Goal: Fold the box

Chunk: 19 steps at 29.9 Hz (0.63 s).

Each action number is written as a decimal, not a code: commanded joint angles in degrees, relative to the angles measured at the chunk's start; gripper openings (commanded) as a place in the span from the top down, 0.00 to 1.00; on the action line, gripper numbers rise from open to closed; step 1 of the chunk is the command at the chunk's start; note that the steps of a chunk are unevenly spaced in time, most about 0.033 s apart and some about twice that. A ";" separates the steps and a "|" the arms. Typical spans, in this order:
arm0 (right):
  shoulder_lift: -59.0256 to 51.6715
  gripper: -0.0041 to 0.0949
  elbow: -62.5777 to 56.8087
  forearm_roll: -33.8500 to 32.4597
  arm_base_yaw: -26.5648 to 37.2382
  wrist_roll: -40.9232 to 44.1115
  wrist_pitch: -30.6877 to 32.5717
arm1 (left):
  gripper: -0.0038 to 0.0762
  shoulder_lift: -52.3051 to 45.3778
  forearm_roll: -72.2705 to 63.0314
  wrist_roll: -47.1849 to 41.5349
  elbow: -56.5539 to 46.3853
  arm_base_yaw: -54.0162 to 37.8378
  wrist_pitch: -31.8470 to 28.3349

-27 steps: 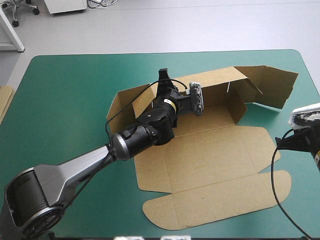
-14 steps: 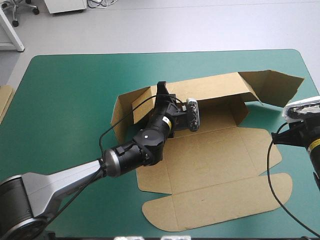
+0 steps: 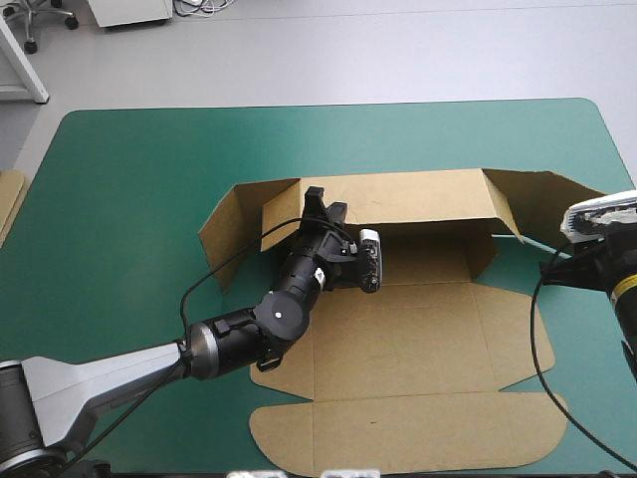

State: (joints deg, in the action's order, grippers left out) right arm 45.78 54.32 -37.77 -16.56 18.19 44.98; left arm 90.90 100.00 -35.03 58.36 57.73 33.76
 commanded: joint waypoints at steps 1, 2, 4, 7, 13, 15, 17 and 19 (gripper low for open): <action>0.01 0.53 1.88 -1.55 0.42 0.26 -2.37 | 0.96 -1.85 2.32 -4.22 -0.03 0.13 0.82; 0.01 0.53 1.88 -1.39 0.42 0.46 -2.53 | 0.96 -1.85 2.32 -4.26 -0.03 0.13 0.22; 0.29 0.53 1.88 -1.49 0.42 1.40 -3.22 | 0.96 -1.85 3.25 -5.14 -0.03 0.13 -0.07; 2.15 0.53 2.58 -2.45 0.42 3.75 -3.78 | 0.96 -1.85 4.18 -7.45 -0.03 0.13 -0.16; 9.19 0.53 8.91 -2.22 1.01 4.11 -2.67 | 0.96 -1.85 4.18 -10.13 -0.03 0.23 -0.70; 11.29 0.53 12.17 -0.97 2.64 4.11 -3.20 | 0.96 -1.85 4.18 -11.36 0.08 0.23 -0.70; 13.25 0.53 15.27 1.75 4.91 3.03 -4.25 | 0.96 -1.85 4.18 -11.63 0.18 0.23 -0.70; 15.15 0.53 18.11 5.51 7.84 0.15 -5.33 | 0.96 -1.85 4.18 -11.63 0.18 0.23 -0.70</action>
State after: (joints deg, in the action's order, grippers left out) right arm 59.17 66.72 -34.55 -12.31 21.47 44.12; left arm 90.84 101.97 -44.35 57.87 57.73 33.35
